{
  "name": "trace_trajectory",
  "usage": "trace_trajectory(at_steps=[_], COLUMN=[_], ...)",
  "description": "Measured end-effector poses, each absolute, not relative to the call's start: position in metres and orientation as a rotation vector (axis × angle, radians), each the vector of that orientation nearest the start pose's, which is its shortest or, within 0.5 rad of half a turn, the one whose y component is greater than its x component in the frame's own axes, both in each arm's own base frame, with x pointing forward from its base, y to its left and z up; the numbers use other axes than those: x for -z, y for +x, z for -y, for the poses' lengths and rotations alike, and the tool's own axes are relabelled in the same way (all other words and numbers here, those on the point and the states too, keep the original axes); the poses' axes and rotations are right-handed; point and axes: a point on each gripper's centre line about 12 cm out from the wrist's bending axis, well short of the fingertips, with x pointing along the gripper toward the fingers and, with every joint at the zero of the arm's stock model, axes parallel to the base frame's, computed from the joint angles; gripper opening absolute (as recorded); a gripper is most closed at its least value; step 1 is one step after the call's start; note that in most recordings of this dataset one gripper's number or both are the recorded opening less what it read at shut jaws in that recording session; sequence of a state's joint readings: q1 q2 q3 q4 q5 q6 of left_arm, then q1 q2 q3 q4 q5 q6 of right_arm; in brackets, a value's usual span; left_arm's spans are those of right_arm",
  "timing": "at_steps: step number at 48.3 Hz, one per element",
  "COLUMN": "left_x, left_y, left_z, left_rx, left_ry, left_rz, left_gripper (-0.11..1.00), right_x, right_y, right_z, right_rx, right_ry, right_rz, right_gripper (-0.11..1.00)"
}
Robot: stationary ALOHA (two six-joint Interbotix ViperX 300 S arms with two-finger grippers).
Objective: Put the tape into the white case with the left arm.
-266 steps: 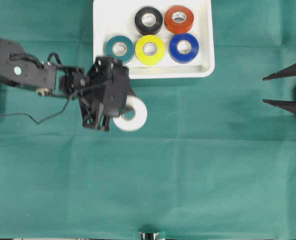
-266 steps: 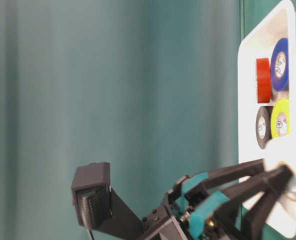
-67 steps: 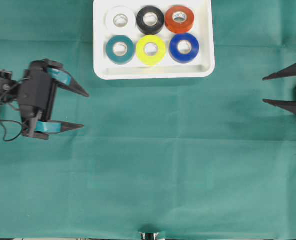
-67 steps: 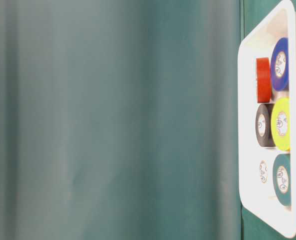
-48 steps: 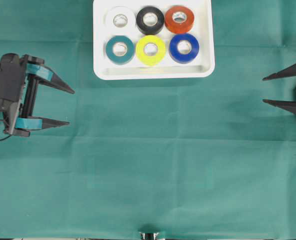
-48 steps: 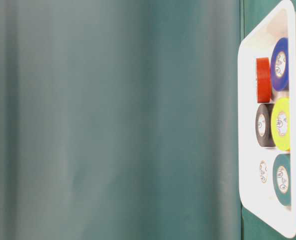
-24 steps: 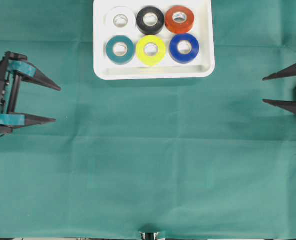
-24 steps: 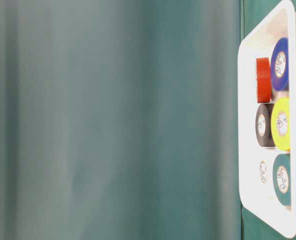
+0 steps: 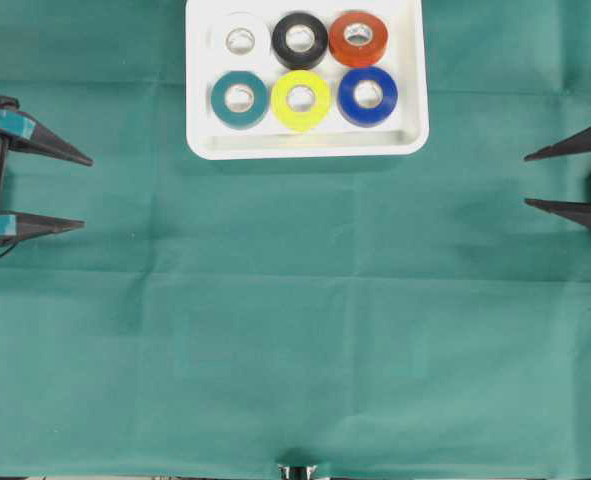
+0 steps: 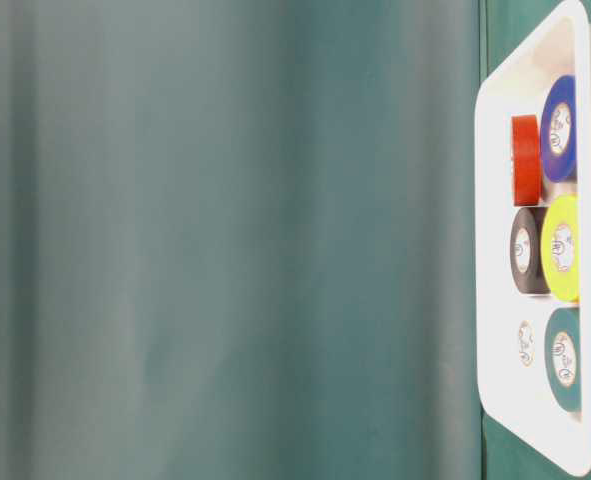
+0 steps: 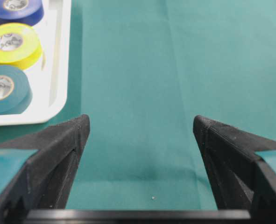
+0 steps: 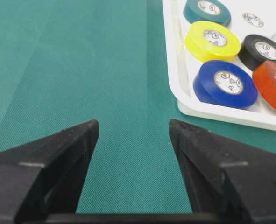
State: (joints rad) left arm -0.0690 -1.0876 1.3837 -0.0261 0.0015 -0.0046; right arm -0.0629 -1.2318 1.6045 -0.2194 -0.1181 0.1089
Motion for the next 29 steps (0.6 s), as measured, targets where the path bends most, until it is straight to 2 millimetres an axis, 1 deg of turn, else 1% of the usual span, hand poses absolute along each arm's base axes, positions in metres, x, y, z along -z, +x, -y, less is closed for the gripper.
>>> trace_trajectory(at_steps=[7, 29], left_x=[-0.1966, -0.1954], left_y=[0.1580, 0.1573], left_z=[0.0104, 0.0102], left_rx=[0.062, 0.060], left_ry=[-0.020, -0.018], left_rz=[-0.283, -0.291], left_gripper=[0.93, 0.93], right_x=[-0.1436, -0.1436], right_y=[0.1306, 0.1306], right_z=[0.0051, 0.0051], right_rx=[0.023, 0.023], right_ry=[-0.097, -0.097], right_rz=[-0.259, -0.259], right_gripper=[0.99, 0.99])
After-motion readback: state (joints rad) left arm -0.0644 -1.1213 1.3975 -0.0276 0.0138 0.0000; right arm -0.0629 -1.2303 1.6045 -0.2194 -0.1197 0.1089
